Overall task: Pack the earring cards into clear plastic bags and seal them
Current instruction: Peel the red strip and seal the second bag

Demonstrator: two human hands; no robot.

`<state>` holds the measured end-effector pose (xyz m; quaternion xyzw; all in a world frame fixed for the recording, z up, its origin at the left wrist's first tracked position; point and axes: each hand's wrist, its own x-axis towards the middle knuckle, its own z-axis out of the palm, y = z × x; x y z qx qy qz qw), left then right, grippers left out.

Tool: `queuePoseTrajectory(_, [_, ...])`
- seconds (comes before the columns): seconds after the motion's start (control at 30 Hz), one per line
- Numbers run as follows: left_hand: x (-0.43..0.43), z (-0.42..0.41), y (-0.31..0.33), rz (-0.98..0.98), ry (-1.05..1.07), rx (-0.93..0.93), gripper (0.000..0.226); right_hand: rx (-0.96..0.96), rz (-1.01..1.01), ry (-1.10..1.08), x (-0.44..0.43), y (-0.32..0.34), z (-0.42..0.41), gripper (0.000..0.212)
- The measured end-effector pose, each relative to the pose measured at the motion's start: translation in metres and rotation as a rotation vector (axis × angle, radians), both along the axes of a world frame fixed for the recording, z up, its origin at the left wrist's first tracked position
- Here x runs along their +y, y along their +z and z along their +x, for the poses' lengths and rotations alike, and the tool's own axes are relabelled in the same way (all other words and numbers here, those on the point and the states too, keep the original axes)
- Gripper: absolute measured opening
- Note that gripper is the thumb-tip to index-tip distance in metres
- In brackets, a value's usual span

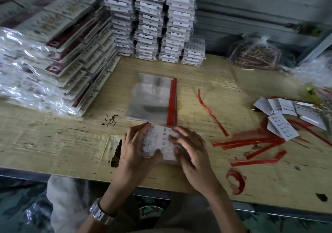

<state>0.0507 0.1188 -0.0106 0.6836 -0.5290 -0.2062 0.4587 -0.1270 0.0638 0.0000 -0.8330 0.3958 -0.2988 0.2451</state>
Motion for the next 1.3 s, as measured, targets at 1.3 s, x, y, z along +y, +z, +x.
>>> queuePoseTrajectory(1.3, [-0.001,0.01,0.04,0.148,-0.055,-0.392,0.048,-0.067,0.0,0.04,-0.007,-0.002,-0.002,0.025])
